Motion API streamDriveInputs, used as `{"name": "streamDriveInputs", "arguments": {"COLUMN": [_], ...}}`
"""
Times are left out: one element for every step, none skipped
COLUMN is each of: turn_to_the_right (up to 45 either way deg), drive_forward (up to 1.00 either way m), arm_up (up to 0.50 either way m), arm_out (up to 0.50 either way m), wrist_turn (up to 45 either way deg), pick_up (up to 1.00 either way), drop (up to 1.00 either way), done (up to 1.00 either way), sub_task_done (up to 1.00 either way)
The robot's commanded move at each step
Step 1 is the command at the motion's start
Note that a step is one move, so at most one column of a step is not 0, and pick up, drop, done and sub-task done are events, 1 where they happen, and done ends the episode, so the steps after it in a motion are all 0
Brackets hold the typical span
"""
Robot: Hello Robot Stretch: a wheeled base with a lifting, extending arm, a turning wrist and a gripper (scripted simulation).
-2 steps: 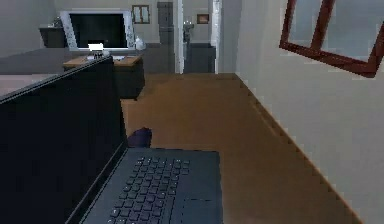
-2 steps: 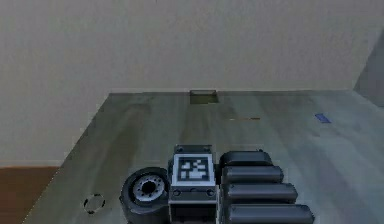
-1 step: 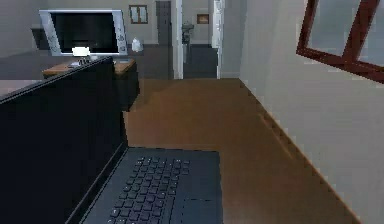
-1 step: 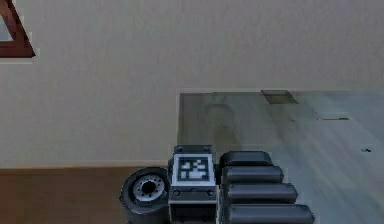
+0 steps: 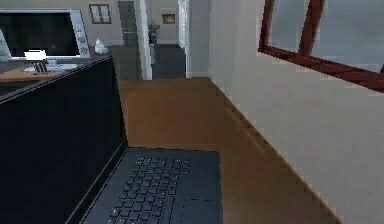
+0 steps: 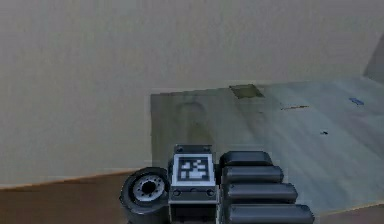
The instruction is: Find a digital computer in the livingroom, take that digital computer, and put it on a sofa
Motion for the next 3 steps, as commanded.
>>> {"name": "streamDriveInputs", "arguments": {"turn_to_the_right": [0.0, -9.0, 0.0], "drive_forward": [0.25, 0.00, 1.00], "arm_up": [0.00, 0.00, 0.00], "arm_out": [0.00, 0.00, 0.00], "wrist_turn": [0.0, 0.0, 0.0], "pick_up": [0.00, 0.00, 0.00], "drop": [0.00, 0.00, 0.00], "done": [0.00, 0.00, 0.00], "sub_task_done": [0.00, 0.00, 0.00]}}
